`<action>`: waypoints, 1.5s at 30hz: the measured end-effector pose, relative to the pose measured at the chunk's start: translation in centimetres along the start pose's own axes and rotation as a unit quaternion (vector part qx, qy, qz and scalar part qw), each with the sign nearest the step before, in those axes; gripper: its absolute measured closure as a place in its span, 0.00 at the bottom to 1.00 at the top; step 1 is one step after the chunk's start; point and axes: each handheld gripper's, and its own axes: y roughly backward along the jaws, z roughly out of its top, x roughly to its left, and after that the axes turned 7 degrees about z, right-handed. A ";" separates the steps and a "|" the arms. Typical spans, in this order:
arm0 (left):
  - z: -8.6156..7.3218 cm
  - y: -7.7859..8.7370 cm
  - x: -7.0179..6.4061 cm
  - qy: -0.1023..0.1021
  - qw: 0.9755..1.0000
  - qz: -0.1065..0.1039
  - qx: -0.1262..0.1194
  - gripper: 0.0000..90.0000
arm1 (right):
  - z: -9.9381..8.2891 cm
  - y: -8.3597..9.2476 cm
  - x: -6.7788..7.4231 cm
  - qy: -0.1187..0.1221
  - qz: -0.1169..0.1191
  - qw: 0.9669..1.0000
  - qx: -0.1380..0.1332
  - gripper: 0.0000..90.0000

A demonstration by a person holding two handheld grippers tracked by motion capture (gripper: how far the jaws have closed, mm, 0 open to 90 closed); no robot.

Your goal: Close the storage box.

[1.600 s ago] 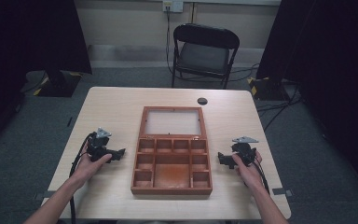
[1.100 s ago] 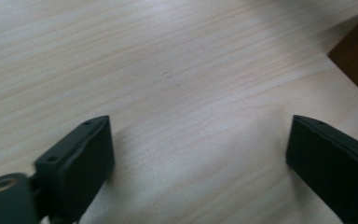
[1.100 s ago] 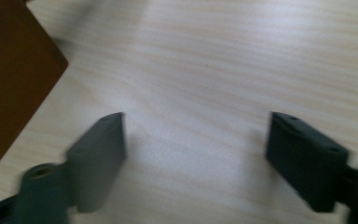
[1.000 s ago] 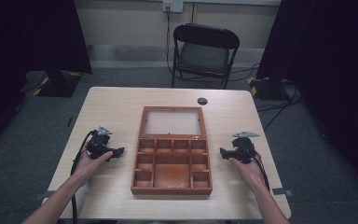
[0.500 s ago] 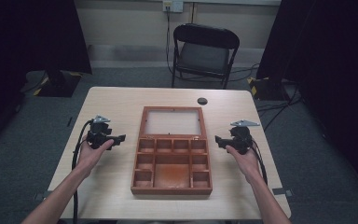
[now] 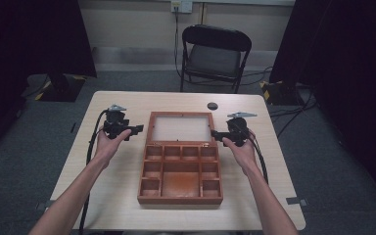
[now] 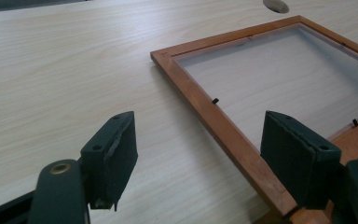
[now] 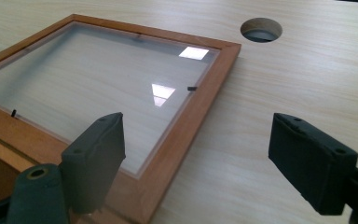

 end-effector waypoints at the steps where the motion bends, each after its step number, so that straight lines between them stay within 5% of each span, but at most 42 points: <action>1: 0.0 -0.3 -0.2 0.006 1.000 -0.002 0.000 0.30 | 0.1 -0.3 0.0 -0.001 0.002 1.000 0.002 0.20; 10: -0.3 -3.1 -1.8 0.018 0.999 -0.034 0.031 0.31 | 0.8 -3.2 -0.3 -0.032 0.024 0.999 0.013 0.22; 23: -0.6 -4.9 -2.5 0.025 0.997 -0.042 0.065 0.35 | 0.4 -5.3 -0.4 -0.058 0.033 0.997 0.041 0.21; 45: -0.8 -6.1 -2.9 0.064 0.994 -0.061 0.071 0.25 | 0.0 -6.8 -0.6 -0.120 0.073 0.989 0.049 0.16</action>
